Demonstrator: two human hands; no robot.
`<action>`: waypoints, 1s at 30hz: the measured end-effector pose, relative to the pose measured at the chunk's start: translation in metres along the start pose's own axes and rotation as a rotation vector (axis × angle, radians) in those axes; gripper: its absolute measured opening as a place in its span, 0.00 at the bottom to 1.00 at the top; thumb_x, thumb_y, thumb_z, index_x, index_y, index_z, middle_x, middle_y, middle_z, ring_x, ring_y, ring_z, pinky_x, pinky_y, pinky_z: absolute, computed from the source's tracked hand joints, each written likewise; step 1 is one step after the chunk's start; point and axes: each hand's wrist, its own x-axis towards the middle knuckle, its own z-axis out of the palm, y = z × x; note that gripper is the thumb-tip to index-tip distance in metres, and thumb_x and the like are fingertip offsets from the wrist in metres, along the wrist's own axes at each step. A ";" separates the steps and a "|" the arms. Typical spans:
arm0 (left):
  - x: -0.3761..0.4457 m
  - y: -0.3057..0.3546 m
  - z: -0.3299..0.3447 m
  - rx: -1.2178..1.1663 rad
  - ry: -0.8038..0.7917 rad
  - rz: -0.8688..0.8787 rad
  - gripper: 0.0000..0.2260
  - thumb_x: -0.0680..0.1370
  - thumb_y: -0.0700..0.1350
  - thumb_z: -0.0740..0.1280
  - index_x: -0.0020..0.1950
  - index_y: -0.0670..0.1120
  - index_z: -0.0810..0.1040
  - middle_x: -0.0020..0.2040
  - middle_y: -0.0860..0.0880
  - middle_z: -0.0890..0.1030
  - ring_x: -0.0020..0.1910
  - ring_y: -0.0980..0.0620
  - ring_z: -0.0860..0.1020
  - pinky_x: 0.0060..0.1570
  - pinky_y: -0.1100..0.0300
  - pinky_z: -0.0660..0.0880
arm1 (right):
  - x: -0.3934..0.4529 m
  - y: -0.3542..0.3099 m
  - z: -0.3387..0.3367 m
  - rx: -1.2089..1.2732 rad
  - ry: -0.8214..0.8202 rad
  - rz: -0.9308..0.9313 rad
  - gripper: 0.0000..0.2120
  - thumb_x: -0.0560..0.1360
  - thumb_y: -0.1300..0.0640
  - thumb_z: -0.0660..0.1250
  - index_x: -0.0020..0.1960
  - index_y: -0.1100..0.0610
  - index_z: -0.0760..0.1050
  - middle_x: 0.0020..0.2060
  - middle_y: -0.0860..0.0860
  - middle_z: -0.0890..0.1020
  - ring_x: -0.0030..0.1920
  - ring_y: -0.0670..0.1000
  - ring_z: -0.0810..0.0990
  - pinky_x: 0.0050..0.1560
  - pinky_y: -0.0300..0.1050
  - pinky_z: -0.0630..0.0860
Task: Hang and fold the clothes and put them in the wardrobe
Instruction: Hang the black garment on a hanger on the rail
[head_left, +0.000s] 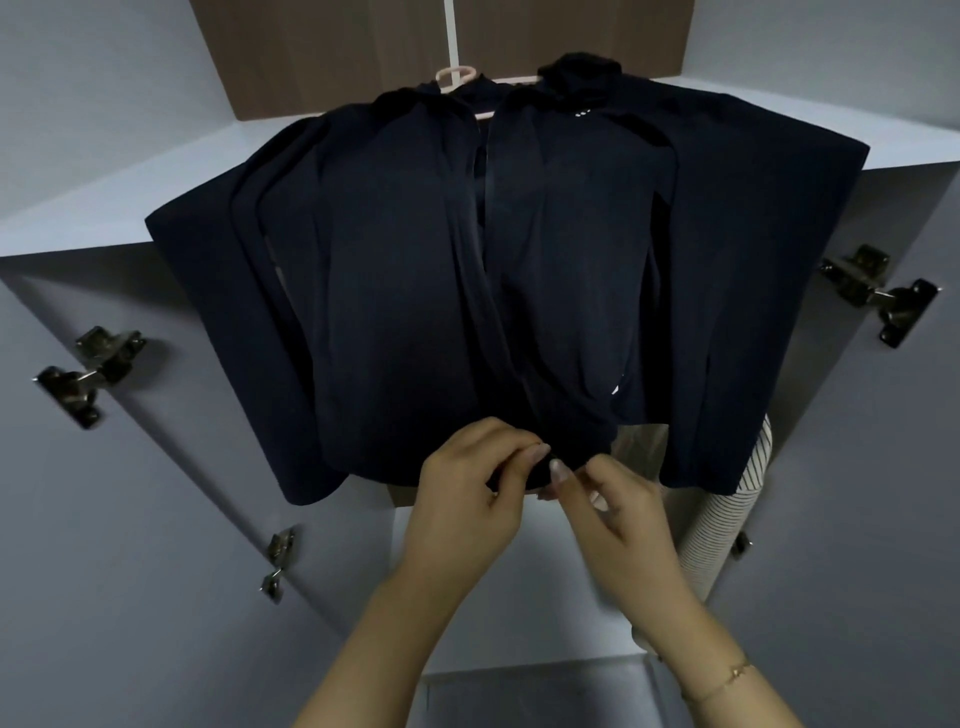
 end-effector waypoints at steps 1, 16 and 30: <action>0.001 0.001 0.001 -0.006 0.016 0.001 0.05 0.77 0.38 0.67 0.45 0.42 0.83 0.41 0.53 0.81 0.42 0.58 0.79 0.42 0.66 0.76 | 0.000 -0.001 0.001 0.036 0.001 0.017 0.21 0.76 0.49 0.63 0.36 0.67 0.74 0.32 0.58 0.80 0.36 0.57 0.80 0.36 0.53 0.76; 0.017 -0.009 -0.013 -0.222 -0.185 -0.119 0.02 0.74 0.41 0.74 0.44 0.46 0.82 0.41 0.55 0.81 0.42 0.54 0.82 0.44 0.65 0.78 | 0.000 -0.006 -0.003 0.126 -0.072 0.196 0.12 0.71 0.43 0.63 0.38 0.50 0.79 0.38 0.45 0.85 0.42 0.44 0.84 0.49 0.46 0.80; 0.047 0.001 -0.024 0.049 0.087 -0.016 0.02 0.76 0.37 0.71 0.43 0.41 0.79 0.42 0.51 0.78 0.42 0.55 0.77 0.43 0.69 0.73 | -0.004 -0.012 -0.005 0.050 -0.164 0.260 0.14 0.77 0.55 0.67 0.34 0.57 0.82 0.34 0.50 0.85 0.38 0.46 0.83 0.47 0.49 0.79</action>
